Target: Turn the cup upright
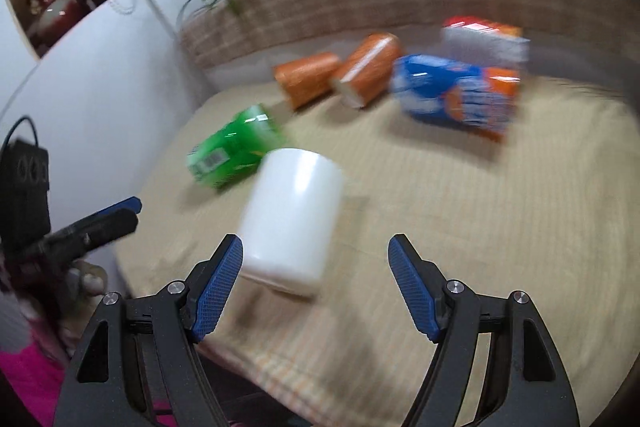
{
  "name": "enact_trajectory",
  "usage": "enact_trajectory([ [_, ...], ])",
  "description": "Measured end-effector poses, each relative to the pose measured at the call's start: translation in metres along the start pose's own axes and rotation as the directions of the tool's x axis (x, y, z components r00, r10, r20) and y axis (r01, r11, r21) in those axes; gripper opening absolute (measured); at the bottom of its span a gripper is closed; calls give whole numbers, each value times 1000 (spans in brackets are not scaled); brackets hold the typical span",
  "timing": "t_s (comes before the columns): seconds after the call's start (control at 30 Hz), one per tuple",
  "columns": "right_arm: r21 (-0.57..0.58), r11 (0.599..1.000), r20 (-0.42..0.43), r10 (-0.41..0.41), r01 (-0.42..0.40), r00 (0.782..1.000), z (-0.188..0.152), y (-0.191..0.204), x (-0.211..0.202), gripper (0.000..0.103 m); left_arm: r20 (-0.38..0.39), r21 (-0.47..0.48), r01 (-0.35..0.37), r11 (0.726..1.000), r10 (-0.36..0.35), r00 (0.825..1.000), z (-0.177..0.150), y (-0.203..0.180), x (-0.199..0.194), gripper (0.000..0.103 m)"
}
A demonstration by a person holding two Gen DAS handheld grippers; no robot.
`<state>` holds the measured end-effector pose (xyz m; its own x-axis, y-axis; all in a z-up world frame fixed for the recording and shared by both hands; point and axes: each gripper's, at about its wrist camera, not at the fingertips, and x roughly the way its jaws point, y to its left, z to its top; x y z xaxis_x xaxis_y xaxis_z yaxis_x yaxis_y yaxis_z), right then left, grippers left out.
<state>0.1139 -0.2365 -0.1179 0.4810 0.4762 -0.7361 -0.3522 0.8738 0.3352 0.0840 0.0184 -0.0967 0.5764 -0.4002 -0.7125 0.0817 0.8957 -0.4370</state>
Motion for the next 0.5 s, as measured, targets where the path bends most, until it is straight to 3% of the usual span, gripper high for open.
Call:
enact_trajectory([
  [0.07,19,997,35,-72,71,997,-12,-6,-12,76,-53,-49,60,997,-63,997,4,-2,15,103],
  [0.17,63,992,68,-111,107,992,-26,-16,-28,76,-118,-166,116,979,-136,984,10,0,40,103],
  [0.3,86,984,102,-167,158,981,-40,-23,-47,76,-149,-255,119,960,-160,976,16,3,65,103],
  [0.5,109,976,124,-203,190,971,-49,-26,-62,76,-200,-305,122,945,-189,961,22,-1,99,100],
])
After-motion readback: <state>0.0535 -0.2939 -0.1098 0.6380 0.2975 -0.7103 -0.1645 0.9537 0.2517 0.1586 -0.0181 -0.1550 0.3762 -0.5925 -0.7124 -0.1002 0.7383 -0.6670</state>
